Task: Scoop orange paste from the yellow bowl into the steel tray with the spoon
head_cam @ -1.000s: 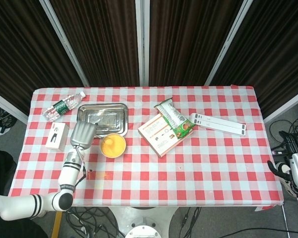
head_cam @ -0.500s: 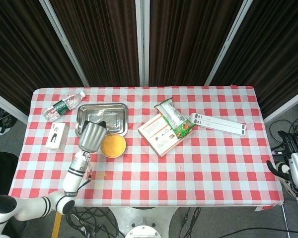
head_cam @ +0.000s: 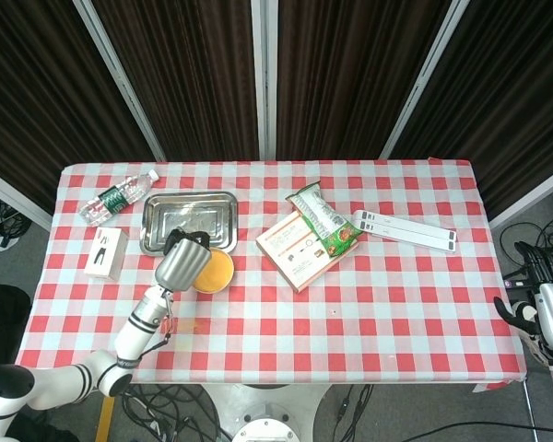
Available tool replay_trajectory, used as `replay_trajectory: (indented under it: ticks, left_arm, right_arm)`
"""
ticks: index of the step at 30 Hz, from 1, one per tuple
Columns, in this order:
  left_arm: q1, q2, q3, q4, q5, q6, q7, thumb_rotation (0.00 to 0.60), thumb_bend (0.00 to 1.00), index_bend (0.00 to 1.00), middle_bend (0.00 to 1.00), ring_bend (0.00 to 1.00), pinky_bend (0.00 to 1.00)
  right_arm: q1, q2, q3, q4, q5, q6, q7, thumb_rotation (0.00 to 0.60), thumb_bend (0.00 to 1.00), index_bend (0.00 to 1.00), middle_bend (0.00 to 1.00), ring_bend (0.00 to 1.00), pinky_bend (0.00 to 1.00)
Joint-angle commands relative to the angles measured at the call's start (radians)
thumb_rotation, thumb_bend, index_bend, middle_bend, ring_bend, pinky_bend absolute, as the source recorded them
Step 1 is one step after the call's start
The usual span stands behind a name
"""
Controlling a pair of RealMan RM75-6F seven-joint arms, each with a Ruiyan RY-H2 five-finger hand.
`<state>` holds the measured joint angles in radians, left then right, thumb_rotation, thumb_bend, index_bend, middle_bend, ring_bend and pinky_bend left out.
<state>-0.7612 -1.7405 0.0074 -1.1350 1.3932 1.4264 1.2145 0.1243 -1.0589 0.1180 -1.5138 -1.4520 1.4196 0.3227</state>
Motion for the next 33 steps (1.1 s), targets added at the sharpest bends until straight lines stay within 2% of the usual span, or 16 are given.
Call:
replay_trajectory:
  ticks: [1,11,17,29,33]
  left_arm:
    - [0.010,-0.008,-0.009,0.006,0.001,-0.008,0.010,0.600,0.46,0.71,1.00,0.95,0.97]
    - [0.032,-0.004,-0.049,-0.025,-0.011,-0.038,0.073,0.600,0.46,0.72,1.00,0.96,0.97]
    - [0.041,0.003,-0.061,-0.047,-0.006,-0.056,0.059,0.600,0.46,0.72,1.00,0.95,0.97]
    - [0.041,0.021,-0.140,-0.090,-0.074,-0.131,-0.056,0.600,0.46,0.72,1.00,0.96,0.97]
    - [0.030,0.029,-0.186,-0.100,-0.116,-0.172,-0.146,0.600,0.46,0.72,1.00,0.96,0.97]
  right_arm:
    - [-0.002,0.002,0.001,-0.003,0.001,0.004,-0.004,0.600,0.23,0.01,0.07,0.00,0.06]
    - [0.000,0.007,0.001,-0.015,0.004,-0.001,-0.016,0.600,0.23,0.01,0.07,0.00,0.06]
    - [0.001,0.008,0.002,-0.019,0.003,0.001,-0.021,0.600,0.23,0.01,0.07,0.00,0.06]
    - [-0.001,0.008,0.002,-0.019,0.004,0.003,-0.020,0.600,0.23,0.01,0.07,0.00,0.06]
    - [0.000,0.007,0.000,-0.017,0.004,-0.001,-0.019,0.600,0.23,0.01,0.07,0.00,0.06]
